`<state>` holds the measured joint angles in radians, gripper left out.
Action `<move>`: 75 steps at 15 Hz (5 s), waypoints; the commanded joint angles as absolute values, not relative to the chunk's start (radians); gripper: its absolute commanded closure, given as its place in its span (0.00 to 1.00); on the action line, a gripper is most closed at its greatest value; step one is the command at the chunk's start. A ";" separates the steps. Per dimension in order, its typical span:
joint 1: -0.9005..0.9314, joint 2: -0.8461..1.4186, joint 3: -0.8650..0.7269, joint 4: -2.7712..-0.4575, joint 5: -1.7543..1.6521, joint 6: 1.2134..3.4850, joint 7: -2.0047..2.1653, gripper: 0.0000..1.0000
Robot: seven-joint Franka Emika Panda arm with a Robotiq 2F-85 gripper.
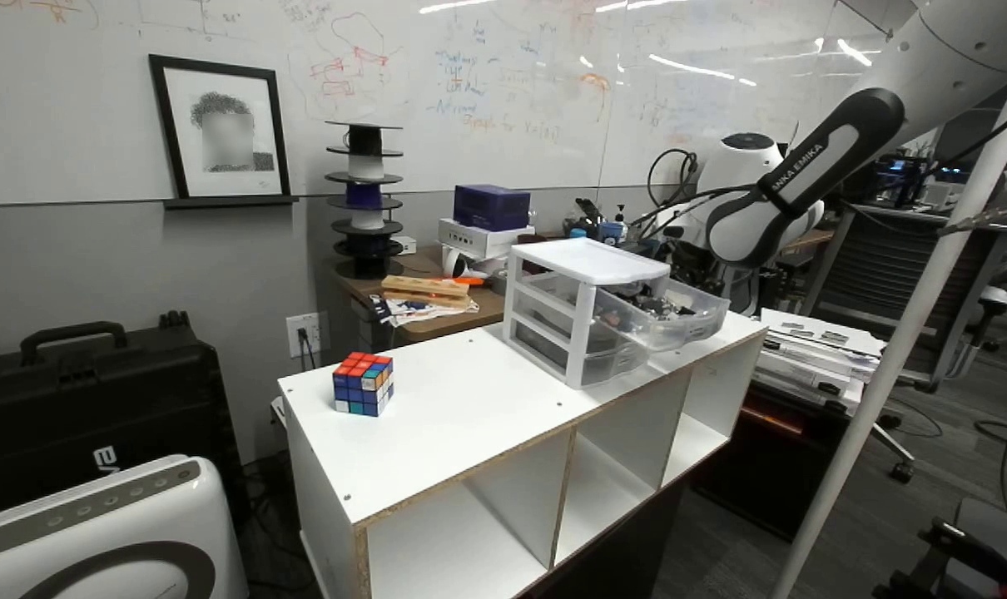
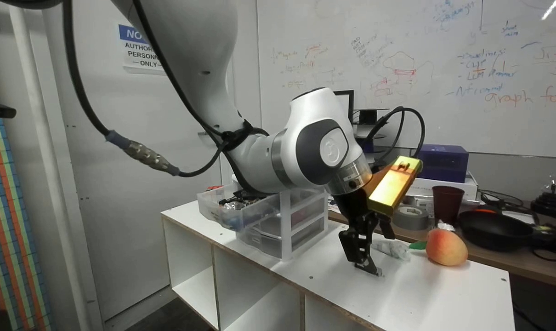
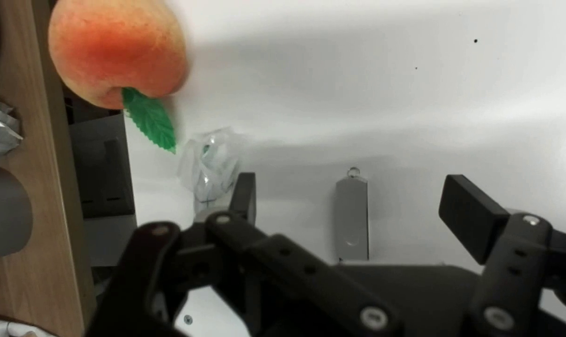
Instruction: Put the plastic bag and grey thing on the table in the open drawer and then close the drawer
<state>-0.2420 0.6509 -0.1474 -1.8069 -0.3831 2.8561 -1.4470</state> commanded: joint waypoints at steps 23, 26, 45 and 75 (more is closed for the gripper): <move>-0.260 0.884 -0.078 -1.479 -0.362 2.781 -1.419 0.00; -0.258 0.903 -0.069 -1.443 -0.366 2.783 -1.431 0.00; -0.266 1.101 -0.075 -1.125 -0.352 2.623 -1.525 0.39; -0.061 0.231 -0.066 -1.668 -0.421 1.950 -1.268 0.92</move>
<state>-0.0947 0.3902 -0.0901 -1.4740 -0.3789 1.9267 -1.3072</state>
